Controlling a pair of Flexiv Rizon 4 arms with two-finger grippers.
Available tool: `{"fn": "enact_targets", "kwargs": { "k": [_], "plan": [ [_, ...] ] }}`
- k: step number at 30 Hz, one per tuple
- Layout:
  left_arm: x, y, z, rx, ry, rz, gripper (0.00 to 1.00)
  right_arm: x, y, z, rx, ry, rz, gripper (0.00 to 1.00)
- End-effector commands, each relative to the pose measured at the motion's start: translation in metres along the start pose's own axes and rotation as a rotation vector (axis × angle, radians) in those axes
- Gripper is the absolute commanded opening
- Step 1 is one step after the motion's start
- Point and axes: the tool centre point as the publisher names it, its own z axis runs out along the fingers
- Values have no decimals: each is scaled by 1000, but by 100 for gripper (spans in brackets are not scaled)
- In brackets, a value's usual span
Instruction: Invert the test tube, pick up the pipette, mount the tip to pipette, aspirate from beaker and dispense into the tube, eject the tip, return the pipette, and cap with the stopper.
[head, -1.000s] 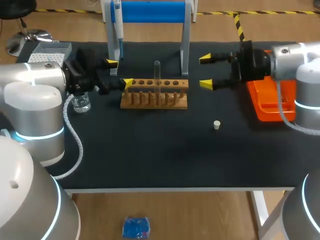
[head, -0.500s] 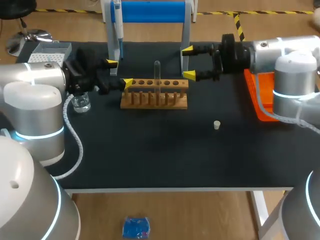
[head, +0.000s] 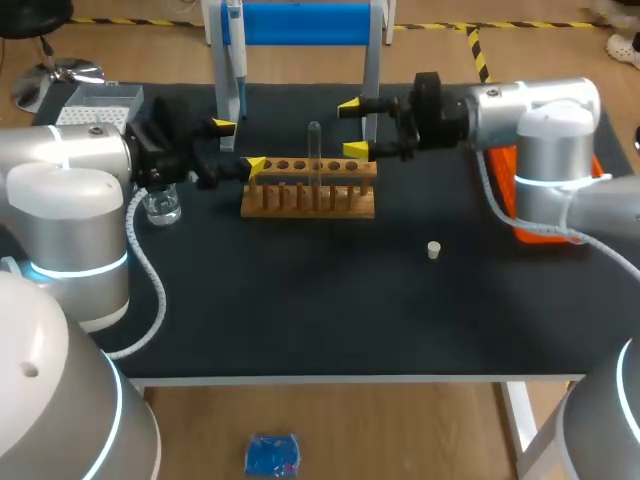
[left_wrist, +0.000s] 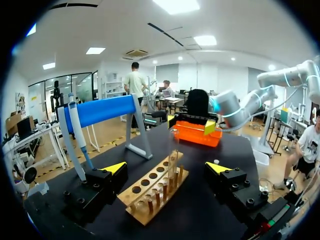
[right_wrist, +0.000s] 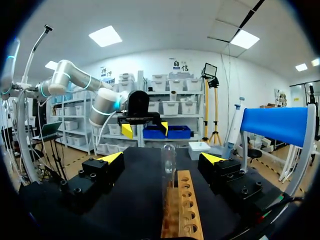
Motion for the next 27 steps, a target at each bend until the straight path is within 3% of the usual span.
{"fn": "enact_targets", "kwargs": {
  "k": [1,14,27],
  "plan": [
    [1,2,1,7,-5,2,100,-7,-7,9,-2,34,11,100],
    [1,2,1,7,-5,2,100,-11,-20,27,25,8,-8,100],
    [1,2,1,7,-5,2,100,-16,-27,42,-12,8,11,100]
  ]
}}
